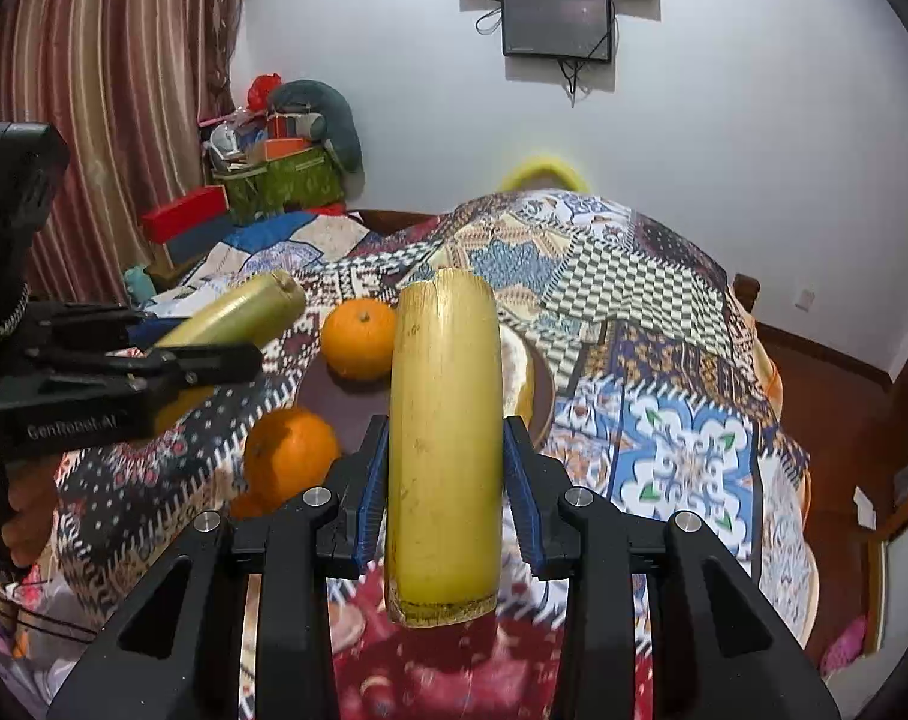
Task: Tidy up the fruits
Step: 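Carry both yellow cobs up and over toward the dark plate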
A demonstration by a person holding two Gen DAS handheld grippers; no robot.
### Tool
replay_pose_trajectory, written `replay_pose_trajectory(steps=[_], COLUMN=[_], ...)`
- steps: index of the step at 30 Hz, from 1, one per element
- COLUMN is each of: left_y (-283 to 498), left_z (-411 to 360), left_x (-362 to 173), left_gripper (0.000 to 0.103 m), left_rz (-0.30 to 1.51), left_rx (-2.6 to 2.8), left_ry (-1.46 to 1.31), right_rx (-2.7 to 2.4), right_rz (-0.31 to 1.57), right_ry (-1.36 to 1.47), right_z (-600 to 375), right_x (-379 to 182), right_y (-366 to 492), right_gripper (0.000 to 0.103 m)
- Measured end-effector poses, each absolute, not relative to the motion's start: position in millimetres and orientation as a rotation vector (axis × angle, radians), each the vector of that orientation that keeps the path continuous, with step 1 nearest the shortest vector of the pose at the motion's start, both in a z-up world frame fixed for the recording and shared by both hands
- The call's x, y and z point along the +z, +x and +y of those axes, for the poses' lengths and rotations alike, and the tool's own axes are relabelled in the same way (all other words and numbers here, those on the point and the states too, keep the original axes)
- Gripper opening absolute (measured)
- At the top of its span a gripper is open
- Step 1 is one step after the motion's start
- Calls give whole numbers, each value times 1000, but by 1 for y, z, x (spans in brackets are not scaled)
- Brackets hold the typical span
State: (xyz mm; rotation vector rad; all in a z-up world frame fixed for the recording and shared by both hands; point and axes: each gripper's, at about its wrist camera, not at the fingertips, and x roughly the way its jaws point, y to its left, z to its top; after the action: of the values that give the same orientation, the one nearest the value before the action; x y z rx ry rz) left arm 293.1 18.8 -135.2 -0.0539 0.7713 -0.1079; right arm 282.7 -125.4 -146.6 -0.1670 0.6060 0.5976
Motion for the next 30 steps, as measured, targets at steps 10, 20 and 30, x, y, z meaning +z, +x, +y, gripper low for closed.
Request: replay_pose_trajectory(steps=[10, 20, 30], left_y=[337, 387, 418], left_z=[17, 13, 3], left_x=[-137, -159, -175], left_gripper=[38, 38, 38], left_rz=[773, 848, 921], left_rx=[-95, -85, -90], left_ry=[-51, -40, 3], right_rx=[587, 567, 554], right_rz=[614, 672, 693], right_ry=[-142, -161, -172], right_z=[-115, -110, -117], right_x=[-150, -172, -178], right_y=[324, 356, 368], right_gripper=[33, 33, 33])
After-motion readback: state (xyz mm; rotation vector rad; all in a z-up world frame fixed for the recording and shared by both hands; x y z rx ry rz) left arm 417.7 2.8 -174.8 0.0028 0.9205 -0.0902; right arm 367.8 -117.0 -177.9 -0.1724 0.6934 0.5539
